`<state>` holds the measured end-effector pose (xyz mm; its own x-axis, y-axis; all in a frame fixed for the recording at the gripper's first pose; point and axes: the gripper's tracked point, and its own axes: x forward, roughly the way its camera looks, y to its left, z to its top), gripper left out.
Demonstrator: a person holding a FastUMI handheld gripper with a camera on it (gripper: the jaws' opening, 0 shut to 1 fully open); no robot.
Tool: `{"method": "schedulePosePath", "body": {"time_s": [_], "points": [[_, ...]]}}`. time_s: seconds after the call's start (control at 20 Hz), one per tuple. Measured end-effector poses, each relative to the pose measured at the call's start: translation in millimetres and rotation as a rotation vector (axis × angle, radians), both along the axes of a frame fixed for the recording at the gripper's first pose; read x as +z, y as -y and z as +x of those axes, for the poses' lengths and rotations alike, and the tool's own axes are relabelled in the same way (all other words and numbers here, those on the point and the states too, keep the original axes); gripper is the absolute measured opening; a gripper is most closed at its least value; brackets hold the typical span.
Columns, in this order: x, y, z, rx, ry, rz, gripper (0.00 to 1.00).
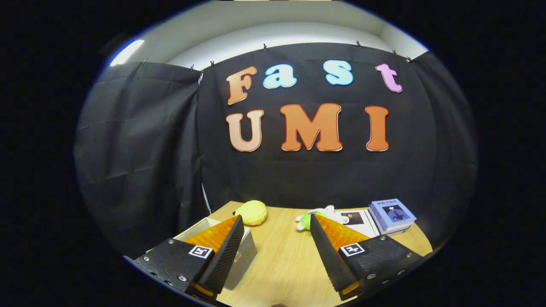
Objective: Open the storage box then place both shoes into the box .Put the left shoe in first, then the right shoe, with the right side of both shoes facing outward in a uniform manner.
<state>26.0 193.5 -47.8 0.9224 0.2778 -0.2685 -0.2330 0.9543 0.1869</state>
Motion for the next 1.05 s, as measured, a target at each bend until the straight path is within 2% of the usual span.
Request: {"method": "schedulePosePath", "body": {"time_s": [0.2, 0.45, 1.05], "points": [[32, 41, -5, -0.050, 0.139, 0.030, 0.93], [62, 96, -14, -0.125, 0.292, -0.016, 0.93], [63, 146, -30, -0.175, 0.310, 0.012, 0.95]]}}
